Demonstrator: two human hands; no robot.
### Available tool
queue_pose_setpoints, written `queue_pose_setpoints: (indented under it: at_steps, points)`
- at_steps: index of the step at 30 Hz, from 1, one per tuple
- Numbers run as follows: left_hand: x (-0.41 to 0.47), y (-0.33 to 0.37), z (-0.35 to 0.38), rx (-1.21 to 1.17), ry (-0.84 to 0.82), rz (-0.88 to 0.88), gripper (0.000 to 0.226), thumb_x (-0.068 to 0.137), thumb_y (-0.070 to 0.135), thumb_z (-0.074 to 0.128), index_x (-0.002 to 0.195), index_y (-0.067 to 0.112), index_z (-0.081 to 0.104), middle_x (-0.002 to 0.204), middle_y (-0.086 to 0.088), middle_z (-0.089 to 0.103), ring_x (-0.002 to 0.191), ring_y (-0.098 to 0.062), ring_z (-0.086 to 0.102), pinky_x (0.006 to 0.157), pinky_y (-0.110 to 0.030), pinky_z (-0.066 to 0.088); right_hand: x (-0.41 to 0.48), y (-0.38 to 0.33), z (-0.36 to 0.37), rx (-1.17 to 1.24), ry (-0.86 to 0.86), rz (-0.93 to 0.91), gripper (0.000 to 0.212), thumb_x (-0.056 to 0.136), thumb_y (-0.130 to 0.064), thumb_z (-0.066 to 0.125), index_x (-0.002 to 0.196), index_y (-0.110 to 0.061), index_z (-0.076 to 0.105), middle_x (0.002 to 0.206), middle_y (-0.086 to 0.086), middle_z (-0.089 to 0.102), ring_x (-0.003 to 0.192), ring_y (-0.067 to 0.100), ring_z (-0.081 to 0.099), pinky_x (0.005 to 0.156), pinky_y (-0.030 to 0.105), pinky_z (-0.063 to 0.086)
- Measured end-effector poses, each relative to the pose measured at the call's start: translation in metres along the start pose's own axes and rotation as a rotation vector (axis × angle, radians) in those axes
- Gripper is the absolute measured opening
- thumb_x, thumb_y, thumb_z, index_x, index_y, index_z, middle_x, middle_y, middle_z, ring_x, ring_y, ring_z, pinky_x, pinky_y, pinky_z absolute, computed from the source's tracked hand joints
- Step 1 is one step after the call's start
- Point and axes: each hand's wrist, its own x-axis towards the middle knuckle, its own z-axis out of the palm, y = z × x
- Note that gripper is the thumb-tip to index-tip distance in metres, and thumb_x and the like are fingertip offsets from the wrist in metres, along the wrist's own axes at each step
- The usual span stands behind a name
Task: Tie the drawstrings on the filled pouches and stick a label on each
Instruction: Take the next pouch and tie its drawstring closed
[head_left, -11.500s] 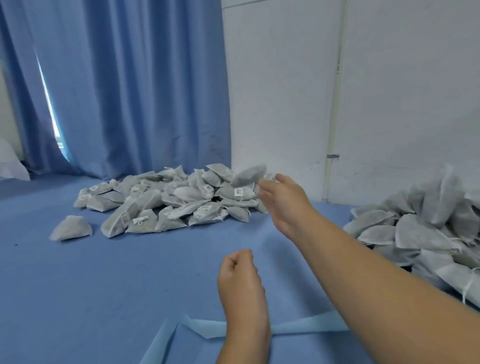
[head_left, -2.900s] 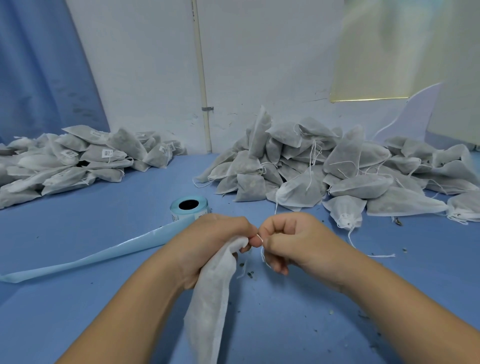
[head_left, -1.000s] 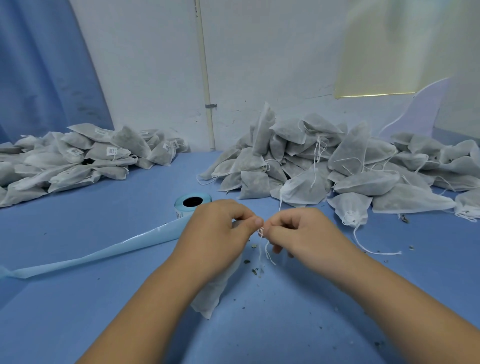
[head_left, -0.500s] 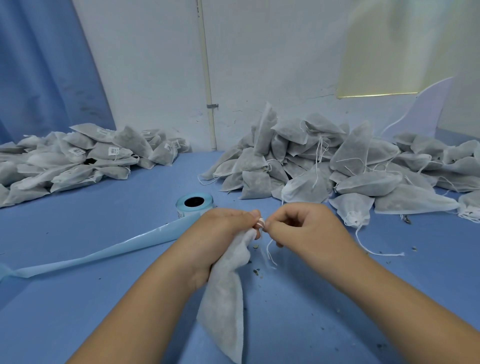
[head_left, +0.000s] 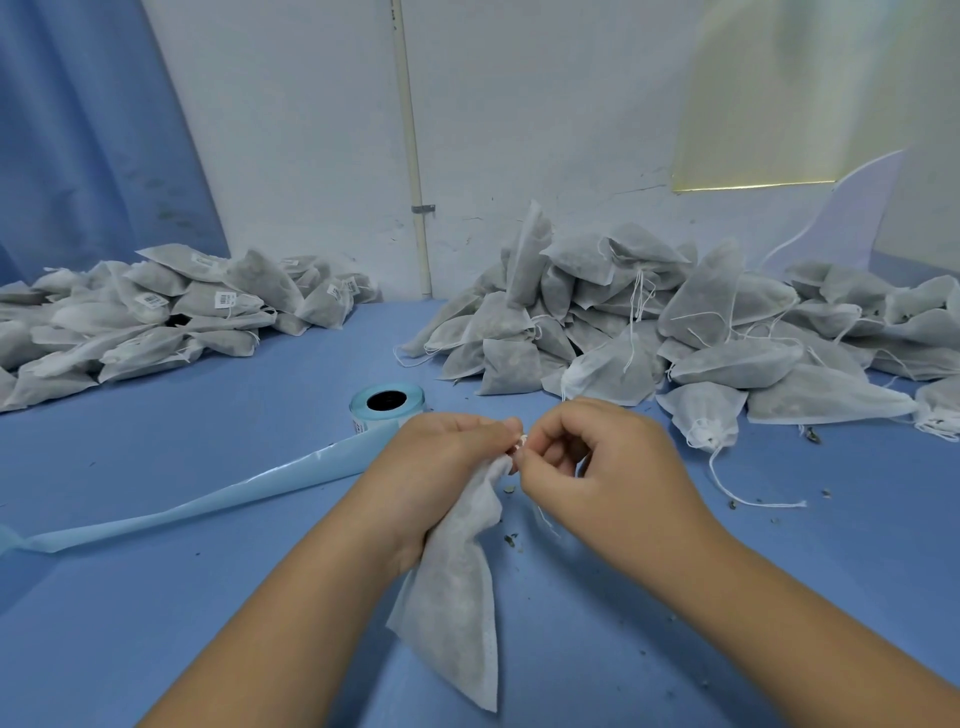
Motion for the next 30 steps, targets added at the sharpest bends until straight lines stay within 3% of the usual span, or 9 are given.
queue_pose_setpoints:
  at_steps: [7,11,16,25,30]
  points:
    - [0.003,-0.004,0.000,0.078,0.087,0.048,0.032,0.089,0.027,0.068,0.058,0.020,0.071,0.056,0.007,0.061,0.046,-0.002,0.051,0.045,-0.012,0.039,0.003,0.003,0.001,0.001,0.003,0.065,0.014,0.073,-0.029,0.071,0.062,-0.026,0.063,0.061,-0.011,0.058,0.063,0.002,0.053,0.059,0.013,0.040]
    - [0.007,-0.008,0.002,0.323,0.142,0.144,0.031,0.088,0.032,0.068,0.059,0.020,0.069,0.053,0.011,0.057,0.046,0.000,0.046,0.046,-0.009,0.037,0.004,0.006,0.000,-0.044,-0.044,0.099,0.017,0.076,-0.020,0.070,0.061,-0.025,0.064,0.060,-0.020,0.060,0.059,-0.001,0.054,0.057,0.010,0.040]
    - [0.009,-0.015,0.006,0.539,0.207,0.287,0.030,0.086,0.033,0.068,0.058,0.025,0.063,0.052,0.020,0.056,0.050,0.006,0.049,0.051,-0.008,0.037,0.002,0.009,0.000,-0.094,-0.070,0.140,0.017,0.078,-0.018,0.067,0.061,-0.019,0.069,0.055,-0.014,0.060,0.051,0.003,0.051,0.052,0.018,0.041]
    - [0.013,-0.014,-0.004,0.490,0.189,0.271,0.032,0.084,0.035,0.073,0.055,0.024,0.062,0.055,0.016,0.060,0.052,0.007,0.050,0.052,-0.005,0.037,0.007,0.009,-0.009,0.121,-0.085,0.309,0.020,0.076,-0.015,0.069,0.057,-0.021,0.067,0.047,-0.013,0.058,0.041,-0.001,0.046,0.042,0.008,0.032]
    - [0.017,-0.009,-0.021,0.471,0.214,0.274,0.030,0.088,0.030,0.070,0.060,0.021,0.063,0.055,0.020,0.061,0.054,0.010,0.053,0.054,-0.002,0.038,0.016,0.017,-0.020,0.344,-0.044,0.410,0.018,0.077,-0.013,0.067,0.060,-0.011,0.063,0.050,-0.003,0.054,0.045,0.008,0.046,0.050,0.022,0.038]
